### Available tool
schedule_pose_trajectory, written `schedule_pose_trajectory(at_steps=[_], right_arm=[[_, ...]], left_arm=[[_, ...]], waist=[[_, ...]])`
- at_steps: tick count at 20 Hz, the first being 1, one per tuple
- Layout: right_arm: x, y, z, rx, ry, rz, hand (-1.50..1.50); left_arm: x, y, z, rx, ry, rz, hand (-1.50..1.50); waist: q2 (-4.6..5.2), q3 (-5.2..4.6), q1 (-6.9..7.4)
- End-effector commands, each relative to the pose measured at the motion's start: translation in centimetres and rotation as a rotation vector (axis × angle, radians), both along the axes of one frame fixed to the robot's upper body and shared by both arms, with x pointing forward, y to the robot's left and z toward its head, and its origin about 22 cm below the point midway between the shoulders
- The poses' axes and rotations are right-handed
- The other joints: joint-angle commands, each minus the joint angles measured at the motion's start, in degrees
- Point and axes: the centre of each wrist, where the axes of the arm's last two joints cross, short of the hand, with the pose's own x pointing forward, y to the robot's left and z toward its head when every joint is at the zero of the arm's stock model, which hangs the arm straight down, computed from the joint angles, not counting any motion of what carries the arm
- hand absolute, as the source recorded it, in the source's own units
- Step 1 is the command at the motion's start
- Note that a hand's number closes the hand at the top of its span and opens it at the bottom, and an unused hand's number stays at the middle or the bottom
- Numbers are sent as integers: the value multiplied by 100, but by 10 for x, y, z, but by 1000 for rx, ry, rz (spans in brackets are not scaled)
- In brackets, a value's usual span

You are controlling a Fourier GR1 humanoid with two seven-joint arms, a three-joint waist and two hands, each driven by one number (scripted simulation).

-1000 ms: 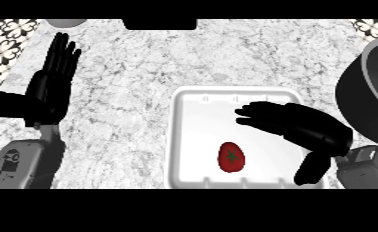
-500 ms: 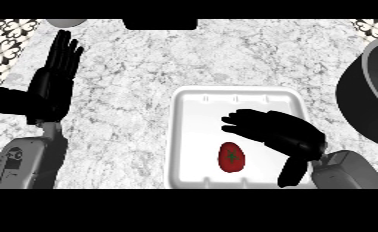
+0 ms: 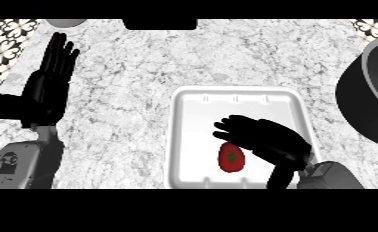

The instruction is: Pick the tomato from the tray and place it in the pot

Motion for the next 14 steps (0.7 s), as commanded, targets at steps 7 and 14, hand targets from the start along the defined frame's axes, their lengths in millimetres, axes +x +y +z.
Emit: schedule_pose_trajectory(at_steps=[7,14], right_arm=[[14,37,-27,-8,9,-21,-150],[21,49,-44,3,15,3,-150]], left_arm=[[-8,-6,2,2,2,3,0],[5,-7,-7,4,3,-6,0]], waist=[[1,1,14],[4,0,6]])
